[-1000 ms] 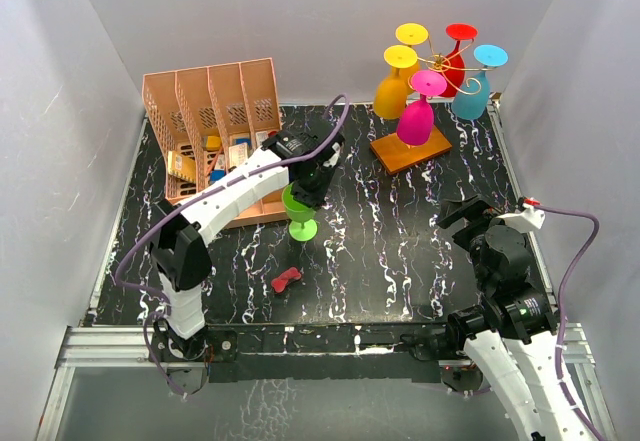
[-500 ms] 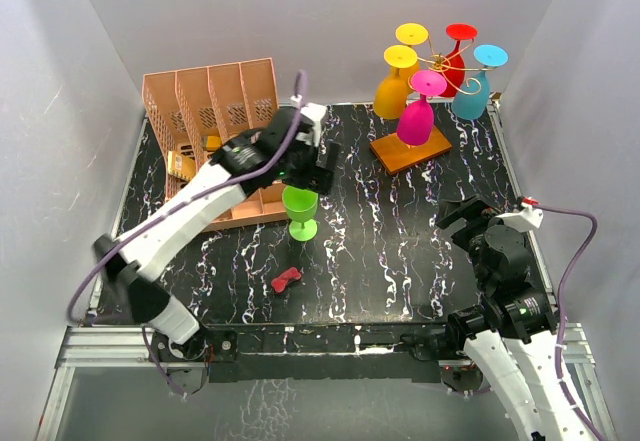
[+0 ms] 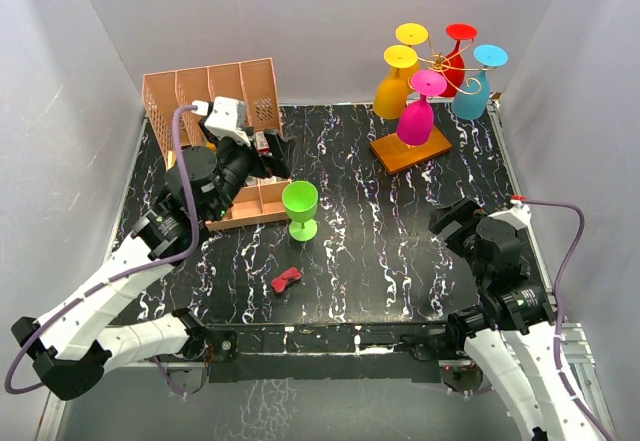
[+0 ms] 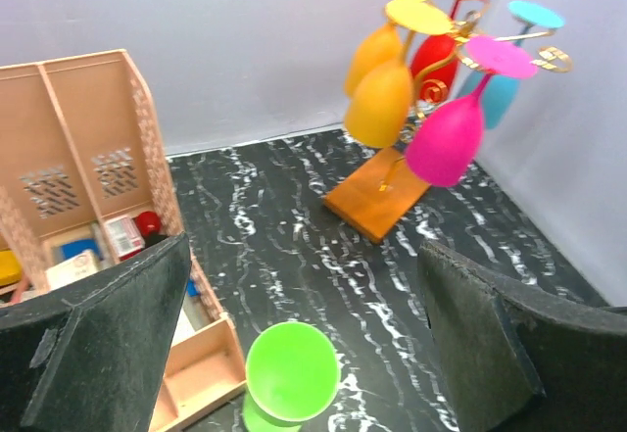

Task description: Take the wine glass off the wine glass rack

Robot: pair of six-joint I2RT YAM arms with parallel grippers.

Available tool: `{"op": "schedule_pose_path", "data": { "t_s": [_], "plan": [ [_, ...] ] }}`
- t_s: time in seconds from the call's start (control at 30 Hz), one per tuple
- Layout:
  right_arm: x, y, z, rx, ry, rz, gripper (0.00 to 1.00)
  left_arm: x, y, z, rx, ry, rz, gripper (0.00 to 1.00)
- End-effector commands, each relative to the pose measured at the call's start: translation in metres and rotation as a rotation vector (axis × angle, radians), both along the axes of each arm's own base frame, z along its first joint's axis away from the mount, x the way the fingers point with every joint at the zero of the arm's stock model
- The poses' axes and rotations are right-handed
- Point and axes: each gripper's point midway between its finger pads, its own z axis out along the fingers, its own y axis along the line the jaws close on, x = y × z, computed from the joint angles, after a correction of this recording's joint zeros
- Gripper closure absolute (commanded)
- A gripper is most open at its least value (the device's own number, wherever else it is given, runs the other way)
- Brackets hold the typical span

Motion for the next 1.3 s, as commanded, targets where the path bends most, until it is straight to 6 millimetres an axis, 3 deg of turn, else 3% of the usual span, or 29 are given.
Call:
{"op": "schedule_pose_path", "data": {
  "t_s": [0.0, 0.2, 0.43, 0.83, 1.27],
  "plan": [
    [0.004, 0.01, 0.032, 0.057, -0.053, 0.027, 0.1, 0.008, 0.024, 0.004, 0.064, -0.109, 0.11, 0.03],
    [0.017, 0.018, 0.039, 0.059, -0.001, 0.047, 0.1, 0.008, 0.043, -0.013, 0.204, -0.111, 0.16, 0.03],
    [0.041, 0.033, 0.06, 0.095, 0.033, 0.07, 0.1, 0.015, 0.062, -0.027, 0.221, -0.13, 0.252, 0.03],
    [0.089, 0.035, 0.159, 0.104, -0.173, 0.03, 0.11, 0.021, 0.074, -0.034, 0.155, -0.107, 0.288, 0.03],
    [0.151, 0.025, 0.216, -0.028, -0.232, -0.057, 0.15, 0.026, 0.066, -0.046, 0.184, -0.095, 0.268, 0.03]
  ]
}}
